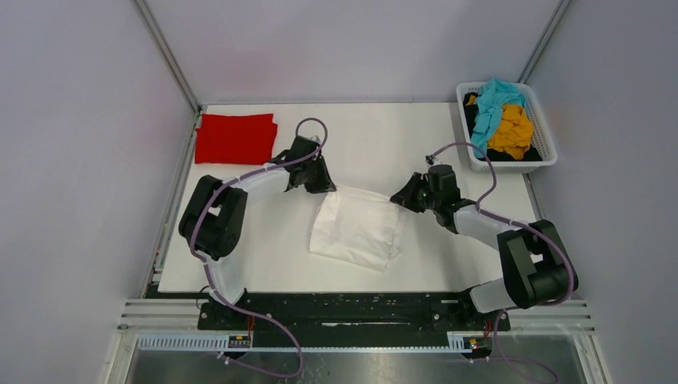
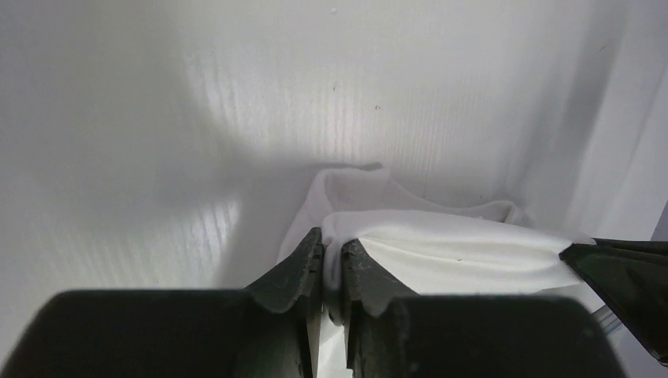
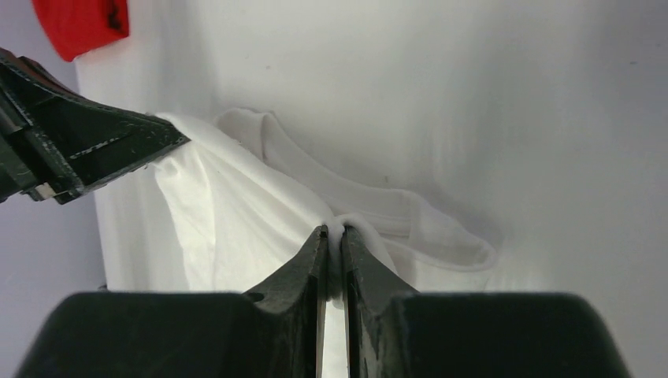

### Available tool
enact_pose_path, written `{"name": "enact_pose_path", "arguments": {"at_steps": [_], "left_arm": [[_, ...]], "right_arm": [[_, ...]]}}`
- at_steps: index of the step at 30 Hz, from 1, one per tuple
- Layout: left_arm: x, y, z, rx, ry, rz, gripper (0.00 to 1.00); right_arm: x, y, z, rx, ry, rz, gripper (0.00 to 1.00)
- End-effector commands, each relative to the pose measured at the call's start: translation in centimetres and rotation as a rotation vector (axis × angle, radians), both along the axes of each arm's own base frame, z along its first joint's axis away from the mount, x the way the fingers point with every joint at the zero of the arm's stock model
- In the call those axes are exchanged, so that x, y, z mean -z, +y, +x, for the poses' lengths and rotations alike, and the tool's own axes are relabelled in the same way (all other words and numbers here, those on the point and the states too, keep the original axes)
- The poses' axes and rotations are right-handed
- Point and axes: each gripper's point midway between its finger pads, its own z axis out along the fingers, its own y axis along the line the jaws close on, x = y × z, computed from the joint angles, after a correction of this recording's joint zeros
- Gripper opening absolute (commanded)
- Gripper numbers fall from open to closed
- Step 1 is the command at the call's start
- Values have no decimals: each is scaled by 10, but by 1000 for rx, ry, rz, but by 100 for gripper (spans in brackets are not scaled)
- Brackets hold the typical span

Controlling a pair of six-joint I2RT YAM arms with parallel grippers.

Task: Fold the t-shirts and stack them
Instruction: Smooth out wrinkles on the folded tshirt

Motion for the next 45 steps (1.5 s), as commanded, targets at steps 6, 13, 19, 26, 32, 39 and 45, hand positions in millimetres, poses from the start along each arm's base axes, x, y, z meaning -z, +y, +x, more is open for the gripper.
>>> {"name": "enact_pose_path", "arguments": {"at_steps": [6, 13, 19, 26, 32, 39, 45], "left_arm": [[-30, -5, 25, 51, -94, -49, 0], [-80, 0, -15, 91, -213, -118, 0], [-99, 0, -45, 110, -254, -107, 0], [-78, -15, -28, 131, -192, -70, 0], [-48, -30, 8, 127, -152, -22, 1], [-6, -28, 42, 74, -71, 118, 20], [-14, -37, 47, 151, -98, 107, 76]], "right_arm": [[-10, -15, 10, 40, -19, -42, 14], [-61, -5, -29, -42, -72, 75, 14], [-61, -16, -70, -30, -27, 72, 16], [-39, -31, -68, 35, 14, 3, 16], [-16, -60, -45, 173, 19, -115, 17], [5, -67, -4, 229, 72, -161, 30], [3, -77, 16, 305, 80, -146, 33]]}}
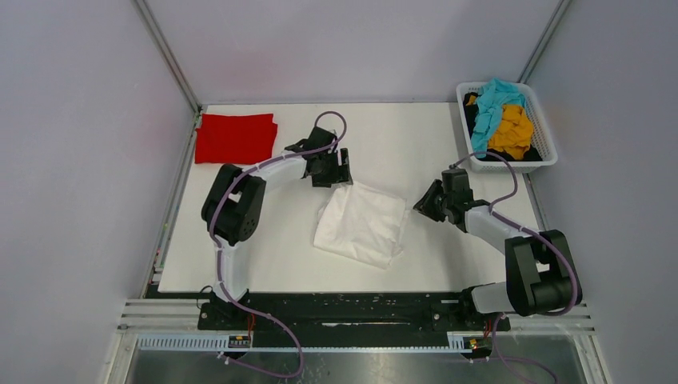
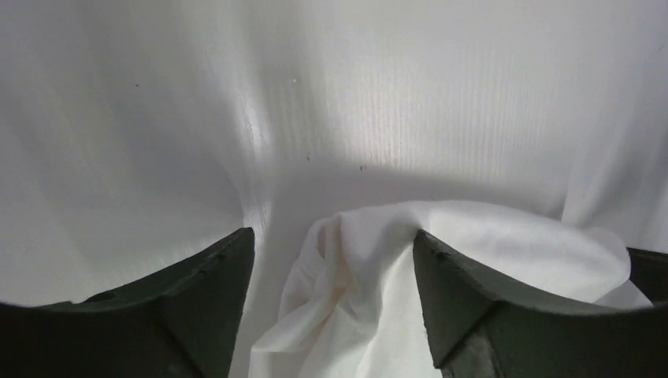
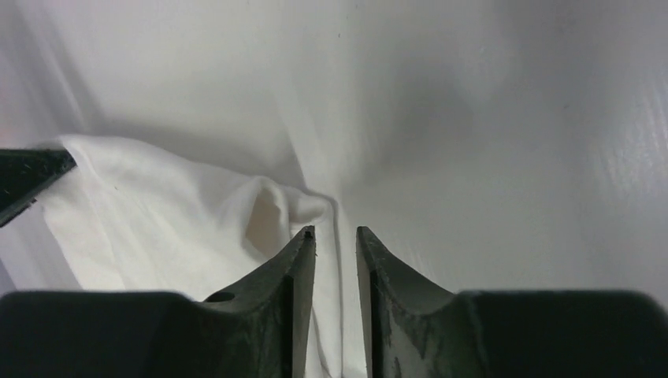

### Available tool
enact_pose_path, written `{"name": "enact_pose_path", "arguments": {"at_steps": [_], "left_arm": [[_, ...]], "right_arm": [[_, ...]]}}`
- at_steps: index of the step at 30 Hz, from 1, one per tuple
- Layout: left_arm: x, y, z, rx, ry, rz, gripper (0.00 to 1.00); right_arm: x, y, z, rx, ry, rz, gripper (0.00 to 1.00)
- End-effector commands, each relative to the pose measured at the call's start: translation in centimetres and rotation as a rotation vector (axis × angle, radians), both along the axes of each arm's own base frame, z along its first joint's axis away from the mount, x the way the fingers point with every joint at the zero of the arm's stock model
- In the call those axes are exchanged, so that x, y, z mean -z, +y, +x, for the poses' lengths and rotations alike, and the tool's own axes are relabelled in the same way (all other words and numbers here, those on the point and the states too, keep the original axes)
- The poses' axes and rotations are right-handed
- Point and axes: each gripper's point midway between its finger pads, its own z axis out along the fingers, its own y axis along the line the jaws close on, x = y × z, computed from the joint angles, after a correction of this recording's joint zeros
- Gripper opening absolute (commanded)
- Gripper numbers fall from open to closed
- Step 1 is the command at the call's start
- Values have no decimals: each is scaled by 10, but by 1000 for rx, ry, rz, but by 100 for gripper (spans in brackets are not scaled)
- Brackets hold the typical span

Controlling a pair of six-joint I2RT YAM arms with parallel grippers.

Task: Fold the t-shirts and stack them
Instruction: Smooth out wrinkles on the folded tshirt

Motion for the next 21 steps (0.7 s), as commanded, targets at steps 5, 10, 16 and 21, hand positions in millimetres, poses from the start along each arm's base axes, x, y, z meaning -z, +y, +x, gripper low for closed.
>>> {"name": "enact_pose_path", "arguments": {"at_steps": [5, 10, 16, 21], "left_arm": [[-72, 12, 13, 3, -160, 26, 97], [-113, 27, -25, -35, -236, 13, 99], [-135, -16, -74, 133, -254, -276, 99], [-111, -28, -55, 115, -205, -258, 99]], "right_arm": [[-72, 16, 22, -71, -197, 93, 52], [-110, 54, -18, -278, -271, 246, 99], [-136, 107, -28, -421, -361, 375, 99], [-122, 114, 14, -320, -371, 404, 100]]}}
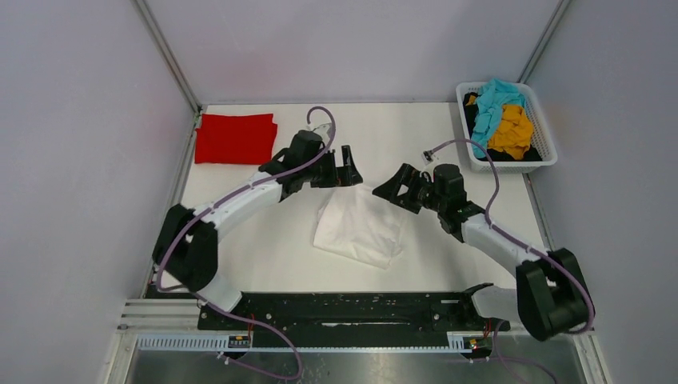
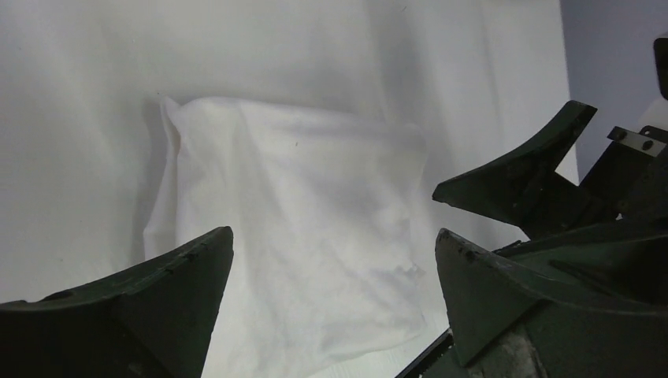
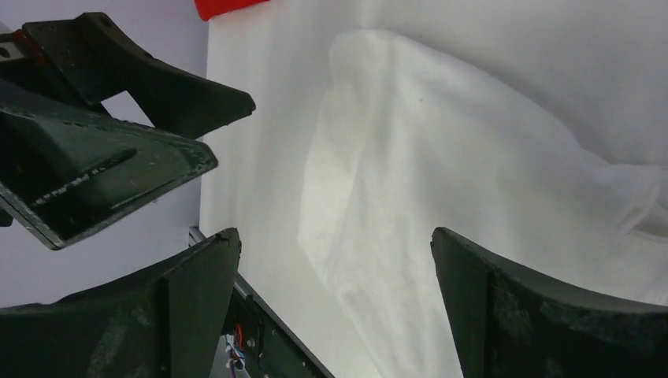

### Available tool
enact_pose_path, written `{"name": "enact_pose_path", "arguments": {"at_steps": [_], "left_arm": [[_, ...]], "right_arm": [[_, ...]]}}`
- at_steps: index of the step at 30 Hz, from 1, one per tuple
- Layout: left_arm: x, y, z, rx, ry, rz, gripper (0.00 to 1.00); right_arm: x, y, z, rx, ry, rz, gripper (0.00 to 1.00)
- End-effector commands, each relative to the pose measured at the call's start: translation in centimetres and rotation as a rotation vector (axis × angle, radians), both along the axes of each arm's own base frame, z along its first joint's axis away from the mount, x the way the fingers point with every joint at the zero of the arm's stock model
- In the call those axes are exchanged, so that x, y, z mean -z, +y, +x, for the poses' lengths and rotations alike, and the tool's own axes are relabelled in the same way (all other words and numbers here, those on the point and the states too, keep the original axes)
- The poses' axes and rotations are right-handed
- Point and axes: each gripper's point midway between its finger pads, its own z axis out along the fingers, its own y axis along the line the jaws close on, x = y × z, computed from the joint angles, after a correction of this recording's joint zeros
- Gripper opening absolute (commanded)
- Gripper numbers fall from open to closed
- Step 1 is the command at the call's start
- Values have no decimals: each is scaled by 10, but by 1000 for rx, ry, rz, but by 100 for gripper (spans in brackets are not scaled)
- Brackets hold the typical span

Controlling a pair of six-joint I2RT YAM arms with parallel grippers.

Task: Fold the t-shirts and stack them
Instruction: Smooth out wrinkles on the folded tshirt

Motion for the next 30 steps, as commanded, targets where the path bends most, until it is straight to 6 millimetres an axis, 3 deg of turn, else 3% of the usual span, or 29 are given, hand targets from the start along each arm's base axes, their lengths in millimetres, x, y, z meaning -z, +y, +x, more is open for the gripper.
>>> {"name": "enact_pose_path", "arguments": {"at_steps": [1, 5, 7, 10, 13, 15, 18, 22, 24, 26, 27, 30], "left_arm": [[26, -19, 23, 8, 40, -24, 99], [71, -25, 54, -22, 121, 40, 99], [93, -23, 64, -47, 160, 80, 99], [127, -15, 57, -58, 248, 143, 99], [139, -15, 40, -27, 280, 113, 99], [128, -14, 33, -17, 272, 90, 99], [91, -7, 27, -28, 201, 76, 99], [29, 9, 11, -72, 54, 38, 99], [9, 21, -2, -105, 1, 21, 99], [-2, 35, -13, -145, -27, 9, 99], [3, 44, -18, -174, -29, 17, 99], [9, 65, -23, -254, -32, 49, 99]], "right_arm": [[-7, 6, 39, 75, -42, 57, 100], [32, -15, 68, 186, 25, -12, 100], [56, -30, 73, 226, 85, -39, 99], [96, -45, 68, 253, 169, -96, 100], [115, -43, 64, 227, 222, -110, 100], [110, -36, 66, 199, 222, -82, 100], [81, -32, 67, 160, 170, -69, 99], [38, -38, 46, 114, 90, -131, 100], [22, -40, 26, 84, 57, -173, 99], [7, -31, 3, 41, 20, -184, 100], [4, -23, -10, 14, 12, -171, 99], [8, 10, -57, -101, 42, -104, 100]]}}
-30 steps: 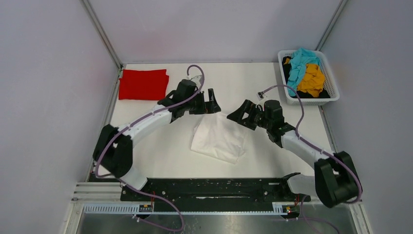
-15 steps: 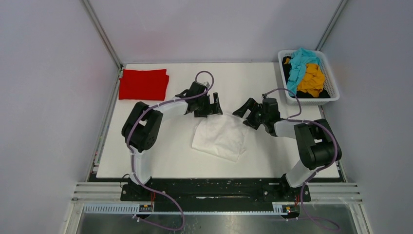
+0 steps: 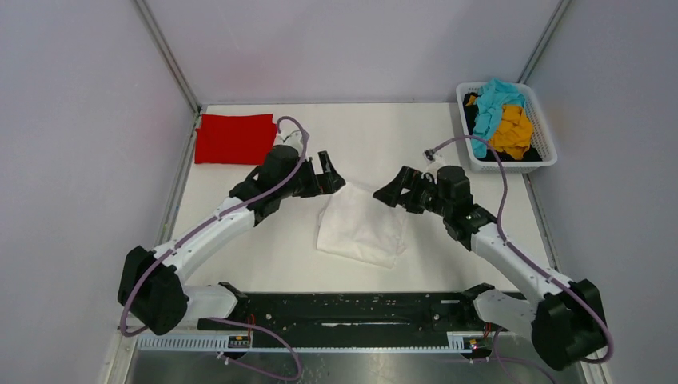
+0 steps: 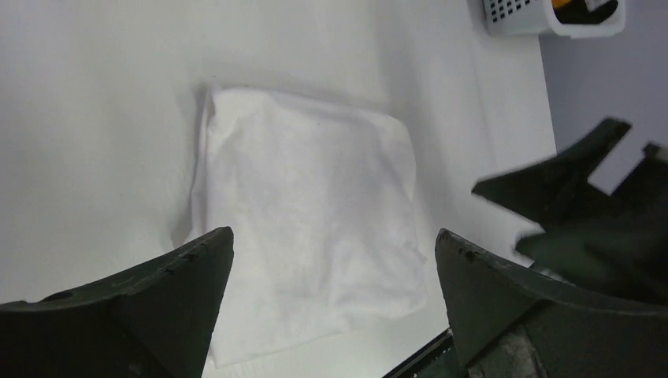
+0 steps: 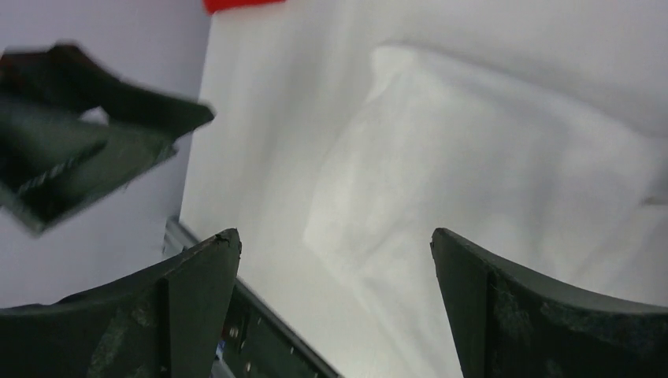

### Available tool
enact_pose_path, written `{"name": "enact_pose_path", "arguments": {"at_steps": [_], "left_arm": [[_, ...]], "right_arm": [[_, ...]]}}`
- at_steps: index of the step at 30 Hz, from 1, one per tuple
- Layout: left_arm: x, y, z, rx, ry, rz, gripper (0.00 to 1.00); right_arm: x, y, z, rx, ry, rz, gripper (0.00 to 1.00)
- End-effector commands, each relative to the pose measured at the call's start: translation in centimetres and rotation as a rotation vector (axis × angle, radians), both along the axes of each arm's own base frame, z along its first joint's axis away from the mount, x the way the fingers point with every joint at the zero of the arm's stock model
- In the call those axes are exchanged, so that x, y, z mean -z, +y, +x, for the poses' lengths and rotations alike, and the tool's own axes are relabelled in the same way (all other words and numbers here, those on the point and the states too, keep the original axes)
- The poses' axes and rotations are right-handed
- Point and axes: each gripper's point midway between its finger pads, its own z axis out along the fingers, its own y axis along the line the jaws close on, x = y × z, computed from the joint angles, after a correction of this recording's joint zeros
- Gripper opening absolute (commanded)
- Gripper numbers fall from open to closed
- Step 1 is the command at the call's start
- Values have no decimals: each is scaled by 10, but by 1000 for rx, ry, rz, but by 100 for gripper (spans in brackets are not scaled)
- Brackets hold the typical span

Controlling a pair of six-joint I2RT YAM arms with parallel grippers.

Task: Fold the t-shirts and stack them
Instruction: Put the neatly folded tshirt into the corner of the board with the left arm

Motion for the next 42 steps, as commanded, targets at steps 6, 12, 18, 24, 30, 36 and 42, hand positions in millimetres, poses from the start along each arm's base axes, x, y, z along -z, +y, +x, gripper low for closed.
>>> {"name": "enact_pose_path", "arguments": {"at_steps": [6, 12, 18, 24, 30, 36, 42], "left_arm": [[48, 35, 2, -169, 92, 99, 99], [86, 27, 3, -143, 214, 160, 99], [119, 15, -5, -80, 316, 172, 99], [147, -7, -17, 9, 390, 204, 95], [171, -35, -44, 86, 461, 260, 83], [190, -43, -64, 36, 463, 455, 54], [206, -43, -58, -55, 452, 748, 9]], "right_arm": [[84, 37, -117, -183, 282, 55, 100], [153, 11, -137, -102, 450, -77, 99], [155, -11, -136, -45, 400, -177, 100], [83, -4, -115, -127, 127, -162, 100], [55, -31, -94, 52, -16, -189, 99], [35, -81, -78, 310, -144, -266, 99], [26, -109, -75, 404, -199, -357, 100]]}}
